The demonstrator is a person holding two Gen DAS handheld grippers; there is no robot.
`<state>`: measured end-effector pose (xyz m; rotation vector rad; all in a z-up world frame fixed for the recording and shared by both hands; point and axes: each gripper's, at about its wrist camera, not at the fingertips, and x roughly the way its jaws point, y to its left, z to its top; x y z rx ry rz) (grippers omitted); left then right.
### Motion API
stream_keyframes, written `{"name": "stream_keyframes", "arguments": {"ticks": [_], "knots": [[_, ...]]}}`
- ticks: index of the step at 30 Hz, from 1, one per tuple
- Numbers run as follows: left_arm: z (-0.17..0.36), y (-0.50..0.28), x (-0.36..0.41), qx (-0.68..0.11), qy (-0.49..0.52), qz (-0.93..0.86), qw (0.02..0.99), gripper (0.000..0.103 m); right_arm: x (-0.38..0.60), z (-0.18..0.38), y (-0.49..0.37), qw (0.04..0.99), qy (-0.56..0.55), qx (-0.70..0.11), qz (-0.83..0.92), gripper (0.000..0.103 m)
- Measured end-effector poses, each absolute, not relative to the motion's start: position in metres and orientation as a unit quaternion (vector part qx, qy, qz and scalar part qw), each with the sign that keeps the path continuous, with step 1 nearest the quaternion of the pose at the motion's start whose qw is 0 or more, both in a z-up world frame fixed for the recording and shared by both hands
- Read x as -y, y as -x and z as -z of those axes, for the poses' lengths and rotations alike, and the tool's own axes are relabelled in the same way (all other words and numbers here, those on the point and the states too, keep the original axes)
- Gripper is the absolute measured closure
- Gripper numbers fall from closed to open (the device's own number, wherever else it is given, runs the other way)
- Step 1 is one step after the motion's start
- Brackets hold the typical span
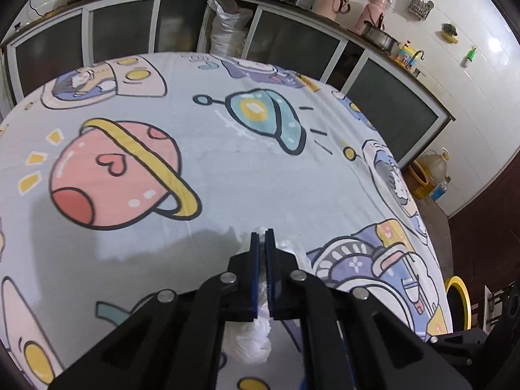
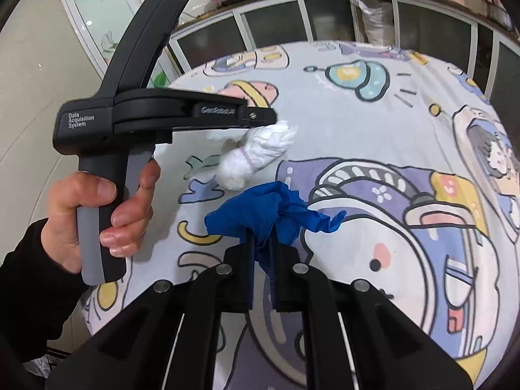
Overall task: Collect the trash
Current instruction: 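Grasp the white tissue with the left tool while the right tool grasps the blue gloves, then carry the tissue and blue gloves over the yellow bin and release both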
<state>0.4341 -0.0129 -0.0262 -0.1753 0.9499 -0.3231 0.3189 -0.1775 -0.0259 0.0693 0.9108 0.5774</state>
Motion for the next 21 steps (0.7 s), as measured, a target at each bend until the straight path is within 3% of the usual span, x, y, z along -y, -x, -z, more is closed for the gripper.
{"name": "stream_keyframes", "arguments": {"ticks": [21], "knots": [[-0.044, -0.352, 0.007, -0.395, 0.061, 0.176, 0.9, 0.1, 0.235, -0.026, -0.238, 0.889, -0.062, -0.383, -0.241, 0.095]]}}
